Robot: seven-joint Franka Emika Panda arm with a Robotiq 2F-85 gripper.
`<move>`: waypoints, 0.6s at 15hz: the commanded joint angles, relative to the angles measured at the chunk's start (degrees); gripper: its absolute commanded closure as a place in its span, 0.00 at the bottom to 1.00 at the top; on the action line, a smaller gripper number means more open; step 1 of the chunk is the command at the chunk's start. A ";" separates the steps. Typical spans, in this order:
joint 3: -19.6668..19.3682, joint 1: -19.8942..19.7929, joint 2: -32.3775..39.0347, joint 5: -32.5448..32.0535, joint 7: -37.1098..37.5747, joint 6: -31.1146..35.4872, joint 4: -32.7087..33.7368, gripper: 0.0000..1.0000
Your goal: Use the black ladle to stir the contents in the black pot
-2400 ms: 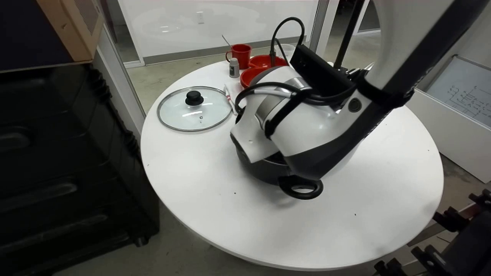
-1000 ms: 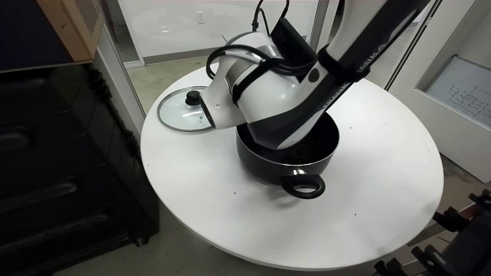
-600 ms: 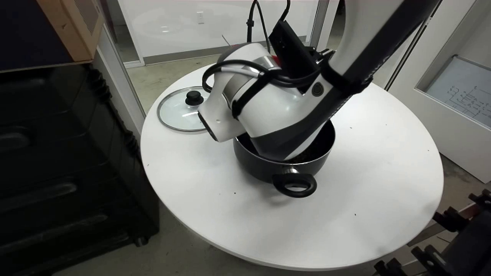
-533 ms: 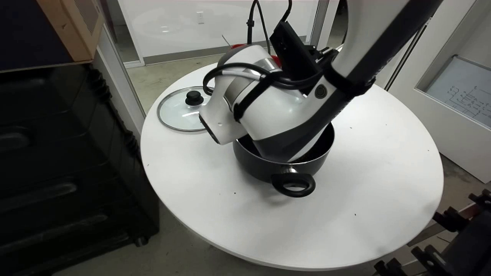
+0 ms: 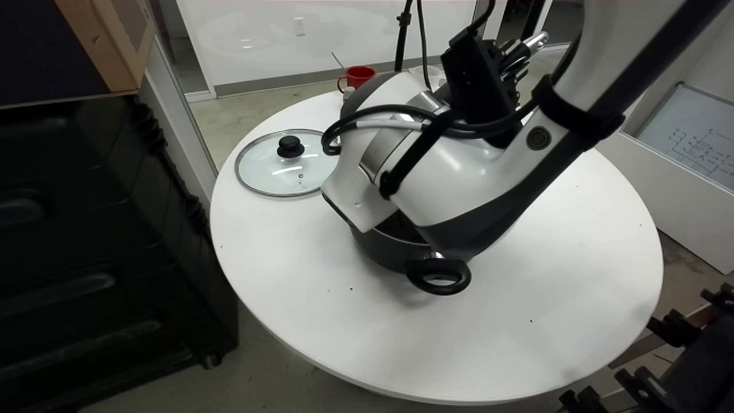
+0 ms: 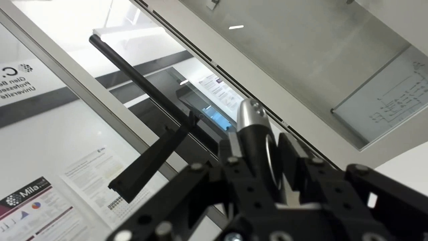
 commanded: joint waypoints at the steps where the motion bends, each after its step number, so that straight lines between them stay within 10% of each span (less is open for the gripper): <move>1: 0.00 -0.14 -2.92 -0.45 0.81 -3.74 -3.36 0.92; 9: 2.41 -7.18 -12.12 -0.09 -18.57 9.02 -7.58 0.92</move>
